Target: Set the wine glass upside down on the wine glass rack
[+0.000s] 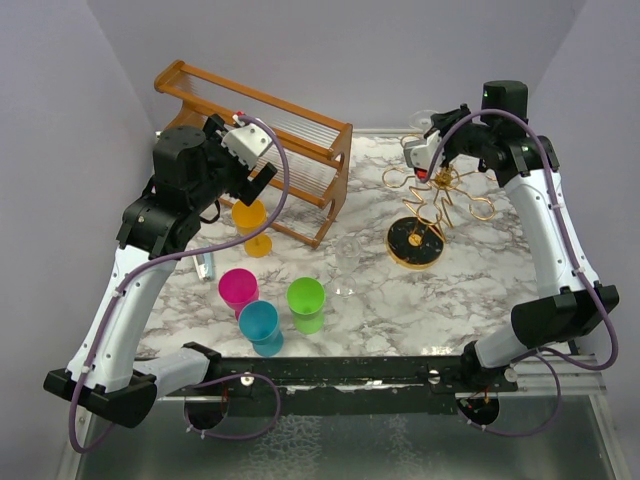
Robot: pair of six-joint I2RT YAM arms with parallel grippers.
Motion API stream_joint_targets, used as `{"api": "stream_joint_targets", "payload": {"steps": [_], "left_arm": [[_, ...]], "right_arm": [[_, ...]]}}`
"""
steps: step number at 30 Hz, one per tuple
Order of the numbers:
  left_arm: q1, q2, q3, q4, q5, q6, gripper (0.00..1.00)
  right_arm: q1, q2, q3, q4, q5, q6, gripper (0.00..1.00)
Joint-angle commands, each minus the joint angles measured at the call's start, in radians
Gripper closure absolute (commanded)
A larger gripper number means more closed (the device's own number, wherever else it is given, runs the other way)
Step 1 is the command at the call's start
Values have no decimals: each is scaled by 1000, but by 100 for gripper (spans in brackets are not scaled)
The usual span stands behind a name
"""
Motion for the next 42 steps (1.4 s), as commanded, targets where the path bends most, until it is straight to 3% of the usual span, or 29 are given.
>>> {"api": "stream_joint_targets", "payload": {"steps": [1,26,42], "left_arm": [[3,-19,-11,26,-20,12,13],[3,-11,-18,31,-18,32,13],[3,-22,-69,61,-48,60,13]], "right_arm": [[30,7,47,-32,-32,-19,96],[57,1,-12,16,89,-156,95],[80,-12,11,-69,64,-204,94]]}}
